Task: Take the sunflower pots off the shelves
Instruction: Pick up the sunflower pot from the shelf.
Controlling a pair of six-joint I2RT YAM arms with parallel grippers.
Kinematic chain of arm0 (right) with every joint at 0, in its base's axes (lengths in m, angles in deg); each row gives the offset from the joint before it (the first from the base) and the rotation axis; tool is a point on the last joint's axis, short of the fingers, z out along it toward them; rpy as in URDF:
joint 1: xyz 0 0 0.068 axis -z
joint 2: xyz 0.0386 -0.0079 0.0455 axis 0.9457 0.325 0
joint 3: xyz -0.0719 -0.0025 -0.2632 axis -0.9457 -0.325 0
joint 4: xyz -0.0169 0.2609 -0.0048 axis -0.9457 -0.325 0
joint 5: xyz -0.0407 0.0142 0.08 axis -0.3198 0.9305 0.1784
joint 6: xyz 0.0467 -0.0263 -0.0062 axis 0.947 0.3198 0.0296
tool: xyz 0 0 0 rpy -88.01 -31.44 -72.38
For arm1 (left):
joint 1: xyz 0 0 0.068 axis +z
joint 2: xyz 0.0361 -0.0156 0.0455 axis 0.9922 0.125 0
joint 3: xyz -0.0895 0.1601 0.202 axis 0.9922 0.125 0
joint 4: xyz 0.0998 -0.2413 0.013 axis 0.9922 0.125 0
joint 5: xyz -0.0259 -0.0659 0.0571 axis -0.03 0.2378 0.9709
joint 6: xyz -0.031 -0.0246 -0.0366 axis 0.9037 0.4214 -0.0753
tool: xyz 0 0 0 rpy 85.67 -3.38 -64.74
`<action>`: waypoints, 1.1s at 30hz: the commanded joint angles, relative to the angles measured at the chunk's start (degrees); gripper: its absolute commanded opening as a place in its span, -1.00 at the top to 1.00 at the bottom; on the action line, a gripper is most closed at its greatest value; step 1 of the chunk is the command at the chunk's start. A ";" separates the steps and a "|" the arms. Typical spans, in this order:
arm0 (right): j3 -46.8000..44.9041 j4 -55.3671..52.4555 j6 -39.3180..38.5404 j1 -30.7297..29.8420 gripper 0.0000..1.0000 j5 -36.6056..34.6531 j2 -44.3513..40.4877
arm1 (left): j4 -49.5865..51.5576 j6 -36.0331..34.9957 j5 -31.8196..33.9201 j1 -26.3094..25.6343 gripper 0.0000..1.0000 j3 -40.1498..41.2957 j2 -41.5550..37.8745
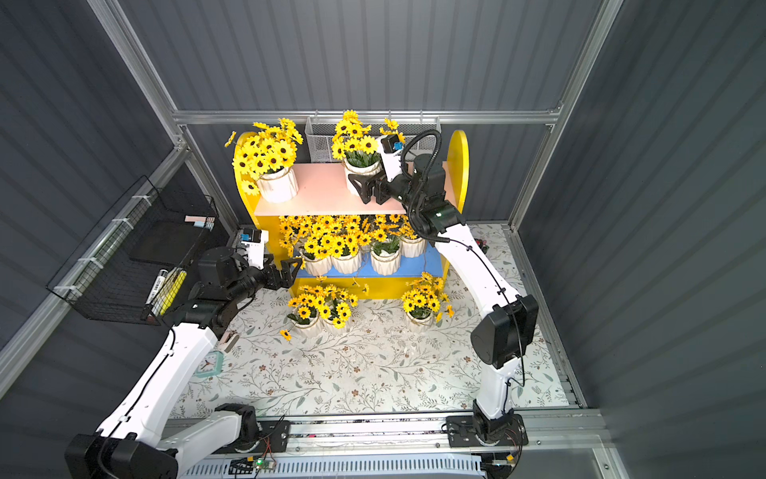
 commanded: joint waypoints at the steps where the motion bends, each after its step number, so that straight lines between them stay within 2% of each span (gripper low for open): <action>1: 0.01 2.20 0.92 -0.30 -0.84 -0.29 0.48 | -0.61 0.29 -0.93 0.36 -0.99 0.41 -0.94; 4: -0.50 2.66 0.85 -0.28 -0.73 -0.10 -0.28 | -0.70 0.24 -0.92 0.36 -0.99 0.43 -0.94; 6: -1.28 3.35 0.51 -0.31 -0.58 -0.10 -1.12 | -0.86 0.28 -1.03 0.36 -0.99 0.54 -1.02; 10: -2.89 4.09 -0.20 -0.32 -0.53 -0.94 -3.16 | -0.96 0.26 -1.29 0.36 -0.99 0.57 -0.94; 12: -4.77 5.69 -0.29 -0.32 -0.43 -1.35 -4.53 | -1.75 0.14 -2.44 0.36 -0.99 0.82 -1.35; 16: -6.52 6.06 -0.39 -0.32 0.04 -0.08 -6.54 | -1.97 -0.64 -2.61 0.36 -0.99 0.89 -1.80; 22: -8.45 7.33 -0.82 -0.31 1.00 -0.64 -8.33 | -1.69 -0.59 -2.49 0.36 -0.99 0.75 -1.33; 33: -11.06 14.39 0.89 -0.27 1.00 -3.21 -11.52 | -1.93 -0.60 -3.32 0.36 -0.99 0.84 -1.11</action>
